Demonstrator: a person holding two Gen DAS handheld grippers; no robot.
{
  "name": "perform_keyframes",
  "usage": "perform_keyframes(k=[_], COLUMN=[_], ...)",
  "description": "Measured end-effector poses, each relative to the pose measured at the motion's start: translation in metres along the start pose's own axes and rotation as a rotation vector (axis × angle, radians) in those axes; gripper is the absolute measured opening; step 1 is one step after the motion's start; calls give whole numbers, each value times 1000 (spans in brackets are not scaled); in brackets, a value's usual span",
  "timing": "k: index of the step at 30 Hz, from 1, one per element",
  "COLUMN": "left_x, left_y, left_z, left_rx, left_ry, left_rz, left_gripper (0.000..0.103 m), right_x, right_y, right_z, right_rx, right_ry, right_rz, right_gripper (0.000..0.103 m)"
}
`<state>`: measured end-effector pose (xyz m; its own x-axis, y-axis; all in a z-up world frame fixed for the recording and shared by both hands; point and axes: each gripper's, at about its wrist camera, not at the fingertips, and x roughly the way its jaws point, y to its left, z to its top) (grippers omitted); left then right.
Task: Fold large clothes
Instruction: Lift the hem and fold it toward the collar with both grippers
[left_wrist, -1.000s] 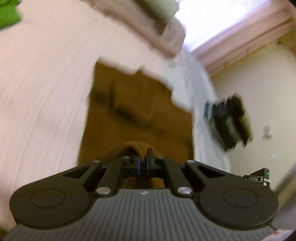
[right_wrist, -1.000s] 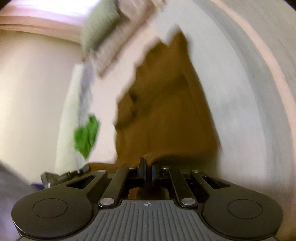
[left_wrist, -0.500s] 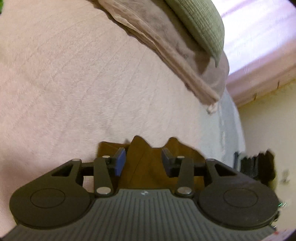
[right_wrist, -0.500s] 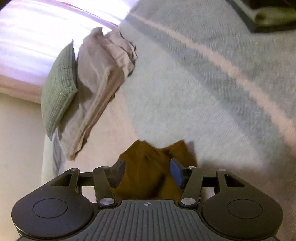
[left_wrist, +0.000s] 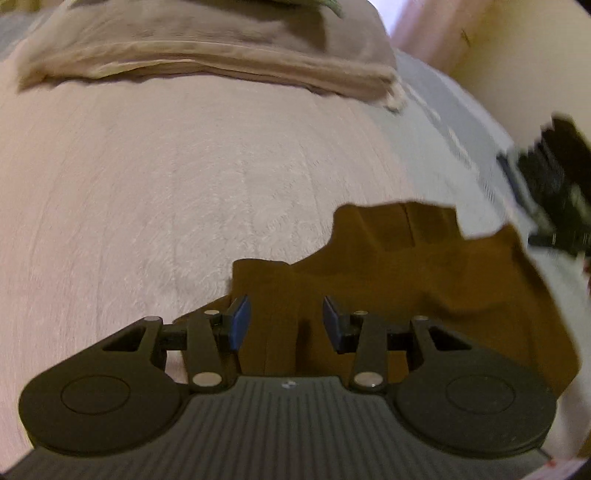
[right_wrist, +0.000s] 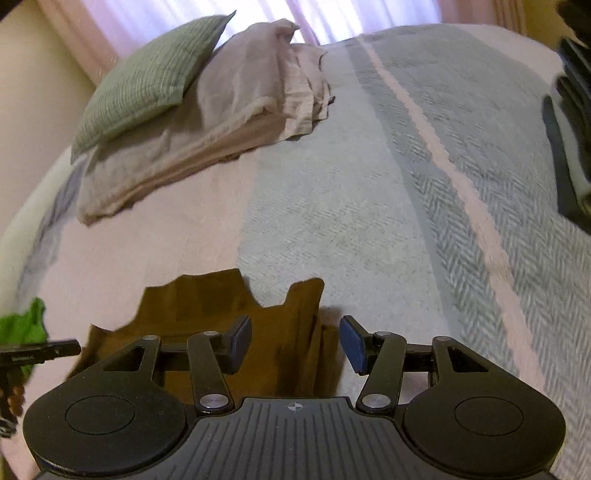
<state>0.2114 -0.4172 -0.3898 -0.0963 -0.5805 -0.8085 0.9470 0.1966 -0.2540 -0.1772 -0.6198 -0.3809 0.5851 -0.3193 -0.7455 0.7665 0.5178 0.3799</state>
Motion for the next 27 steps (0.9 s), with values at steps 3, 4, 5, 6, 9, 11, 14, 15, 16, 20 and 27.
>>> perform_keyframes(k=[3,4,5,6,9,11,14,15,16,20,27], left_x=[13,14,12,7,-22,-36,-28,-22,-15,3,15], left_y=[2,7,12,18,37,50,52,48,41,13,21], left_z=[0,2,4,5,8,8,7,7,6,9,14], left_rx=[20,-1,-27,-56,-136,-186,-175,-163,-138,-25,-23], left_ry=[14,6,-15,-50,-192,-238,-151,-108,-70,-9,2], left_rz=[25,20,21,11,-23,-42,-72,-77,-80,-38,6], left_gripper=[0,0,0,0,0,0,0,8,17,42,1], right_x=[13,17,20,22,16,6,1,4,7,17,17], right_y=[3,4,6,7,7,3,-1,0,1,5,0], right_z=[-1,-1,-1,-1,1,4,8,8,7,3,2], right_rx=[-37,-49,-68,-87,-106,-79,-42,-39,-38,-37,-15], right_ry=[9,9,7,6,-47,-98,-109,-101,-90,-64,-64], right_rz=[-7,-9,-7,-14,-17,19,45,34,24,-1,-39], right_gripper=[51,42,18,4,0,0,0,0,0,0,0])
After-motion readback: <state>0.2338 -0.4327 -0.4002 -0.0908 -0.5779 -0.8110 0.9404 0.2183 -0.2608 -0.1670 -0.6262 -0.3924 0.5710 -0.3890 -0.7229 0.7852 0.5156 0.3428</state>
